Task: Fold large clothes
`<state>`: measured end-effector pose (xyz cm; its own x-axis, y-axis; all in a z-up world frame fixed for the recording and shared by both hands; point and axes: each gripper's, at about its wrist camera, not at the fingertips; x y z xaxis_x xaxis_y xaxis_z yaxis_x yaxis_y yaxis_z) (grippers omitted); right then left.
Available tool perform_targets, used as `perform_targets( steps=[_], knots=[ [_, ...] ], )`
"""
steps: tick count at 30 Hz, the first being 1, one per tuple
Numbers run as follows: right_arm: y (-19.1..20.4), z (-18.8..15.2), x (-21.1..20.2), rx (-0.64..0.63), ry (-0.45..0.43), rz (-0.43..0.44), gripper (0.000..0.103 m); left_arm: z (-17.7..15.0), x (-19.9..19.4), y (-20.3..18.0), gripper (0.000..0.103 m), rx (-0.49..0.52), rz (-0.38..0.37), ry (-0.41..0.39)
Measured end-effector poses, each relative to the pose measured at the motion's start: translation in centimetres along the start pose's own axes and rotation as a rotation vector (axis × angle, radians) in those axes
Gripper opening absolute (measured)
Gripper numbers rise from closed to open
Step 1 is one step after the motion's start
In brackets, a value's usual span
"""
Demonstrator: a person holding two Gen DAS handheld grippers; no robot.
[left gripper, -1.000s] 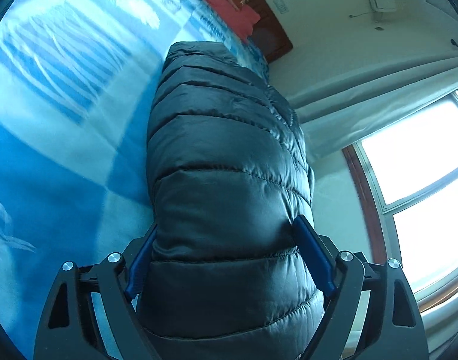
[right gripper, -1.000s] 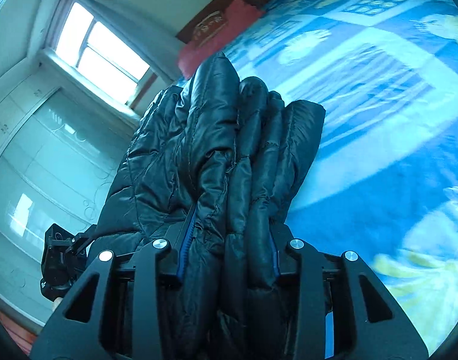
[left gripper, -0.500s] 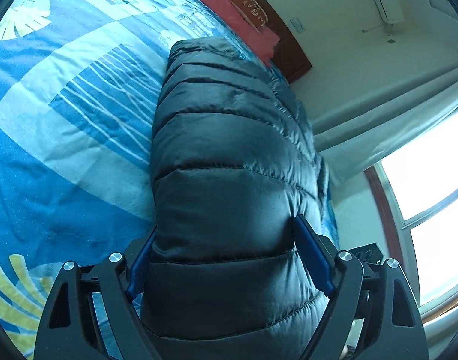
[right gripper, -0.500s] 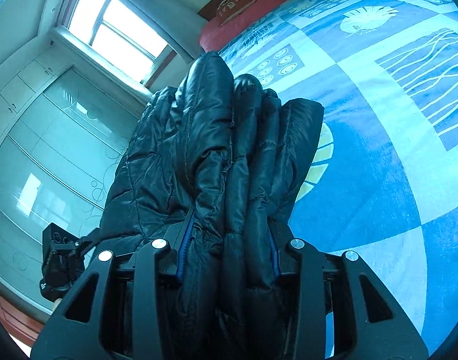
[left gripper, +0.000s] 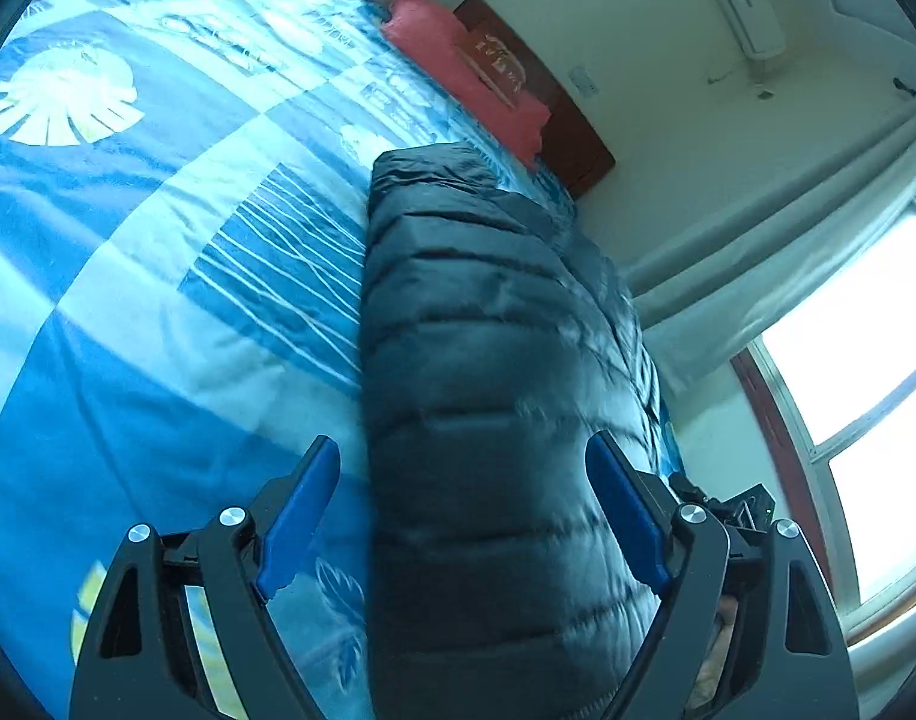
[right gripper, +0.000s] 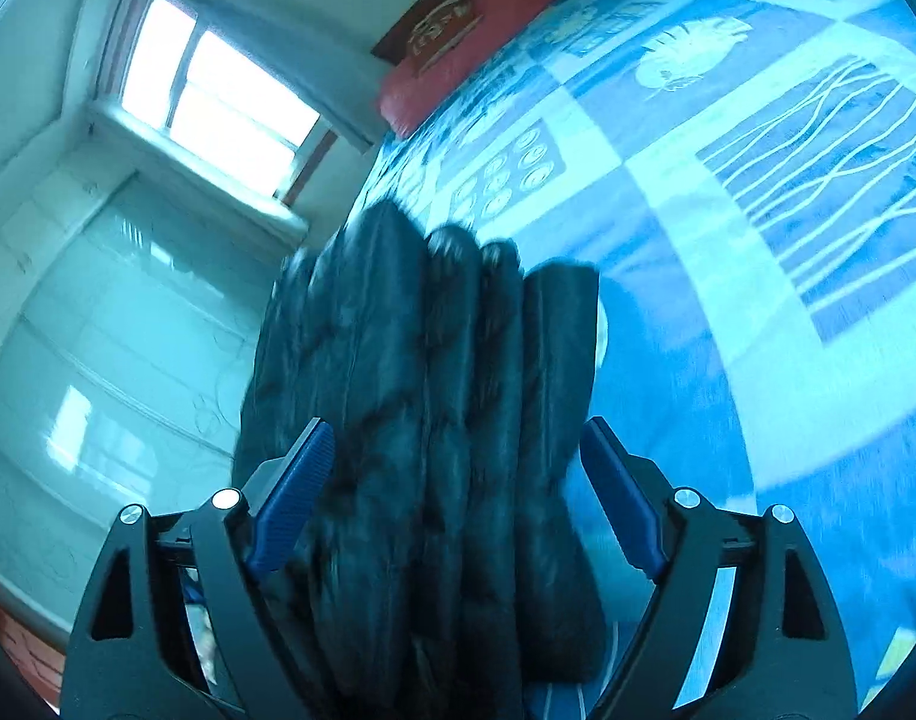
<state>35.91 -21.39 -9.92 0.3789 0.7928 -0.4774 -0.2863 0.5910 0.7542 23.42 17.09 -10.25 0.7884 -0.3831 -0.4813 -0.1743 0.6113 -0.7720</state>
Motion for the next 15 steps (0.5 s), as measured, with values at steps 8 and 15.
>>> perform_targets(
  steps=[8, 15],
  knots=[
    [-0.2, 1.7, 4.7, -0.002, 0.085, 0.023, 0.089, 1.4, 5.1, 1.7, 0.083, -0.11, -0.113, 0.113],
    [1.3, 2.4, 4.8, -0.106, 0.014, -0.013, 0.035, 2.5, 6.7, 0.0, 0.082, -0.066, -0.094, 0.116]
  ],
)
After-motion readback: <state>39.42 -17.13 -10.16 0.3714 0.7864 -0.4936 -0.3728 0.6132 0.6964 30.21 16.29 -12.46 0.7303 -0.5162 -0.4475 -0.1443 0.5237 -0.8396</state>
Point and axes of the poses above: each gripper's, at about its wrist camera, not at the fingertips, and x roughly the way its jaws point, y to its left, z to its top, and after that the axes turned 2 degrees about -x, right-handed
